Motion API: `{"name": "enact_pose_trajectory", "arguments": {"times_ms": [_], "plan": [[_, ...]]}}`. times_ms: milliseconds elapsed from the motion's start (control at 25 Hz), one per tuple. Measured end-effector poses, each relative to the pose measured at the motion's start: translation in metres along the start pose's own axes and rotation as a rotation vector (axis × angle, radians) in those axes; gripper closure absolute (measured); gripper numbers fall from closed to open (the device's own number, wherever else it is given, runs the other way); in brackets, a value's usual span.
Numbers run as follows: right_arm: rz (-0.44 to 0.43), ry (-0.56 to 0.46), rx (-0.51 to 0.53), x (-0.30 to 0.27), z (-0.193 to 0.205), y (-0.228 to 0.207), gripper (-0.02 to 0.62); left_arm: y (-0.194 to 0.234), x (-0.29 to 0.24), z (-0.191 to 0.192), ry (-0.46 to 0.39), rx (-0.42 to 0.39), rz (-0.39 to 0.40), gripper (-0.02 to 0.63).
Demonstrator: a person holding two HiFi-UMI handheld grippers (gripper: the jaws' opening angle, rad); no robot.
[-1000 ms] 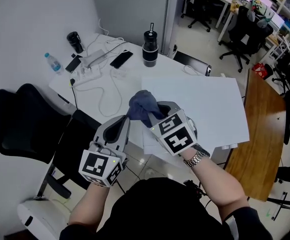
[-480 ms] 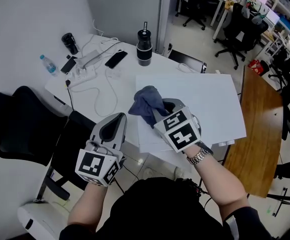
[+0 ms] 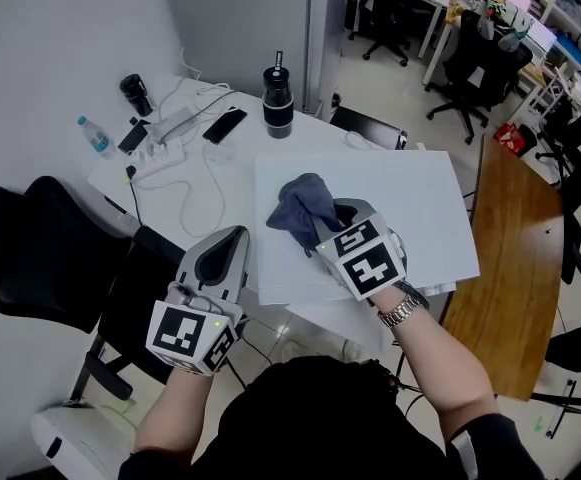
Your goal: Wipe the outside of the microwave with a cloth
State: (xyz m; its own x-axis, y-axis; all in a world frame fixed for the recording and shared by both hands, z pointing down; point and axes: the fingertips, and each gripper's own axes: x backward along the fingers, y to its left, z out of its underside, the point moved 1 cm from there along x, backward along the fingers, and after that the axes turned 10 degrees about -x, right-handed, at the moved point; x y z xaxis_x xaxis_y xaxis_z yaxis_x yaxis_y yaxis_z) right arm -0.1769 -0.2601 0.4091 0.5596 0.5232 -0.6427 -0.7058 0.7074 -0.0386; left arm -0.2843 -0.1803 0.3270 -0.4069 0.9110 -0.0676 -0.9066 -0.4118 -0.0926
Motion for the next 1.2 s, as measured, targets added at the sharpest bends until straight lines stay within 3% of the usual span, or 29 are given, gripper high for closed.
{"name": "enact_pose_trajectory", "arguments": {"times_ms": [1200], "plan": [[0.078,-0.053,-0.112,0.088,0.063,-0.160,0.548,-0.139,-0.079,-0.031,0.053,-0.067,0.069,0.603]]}}
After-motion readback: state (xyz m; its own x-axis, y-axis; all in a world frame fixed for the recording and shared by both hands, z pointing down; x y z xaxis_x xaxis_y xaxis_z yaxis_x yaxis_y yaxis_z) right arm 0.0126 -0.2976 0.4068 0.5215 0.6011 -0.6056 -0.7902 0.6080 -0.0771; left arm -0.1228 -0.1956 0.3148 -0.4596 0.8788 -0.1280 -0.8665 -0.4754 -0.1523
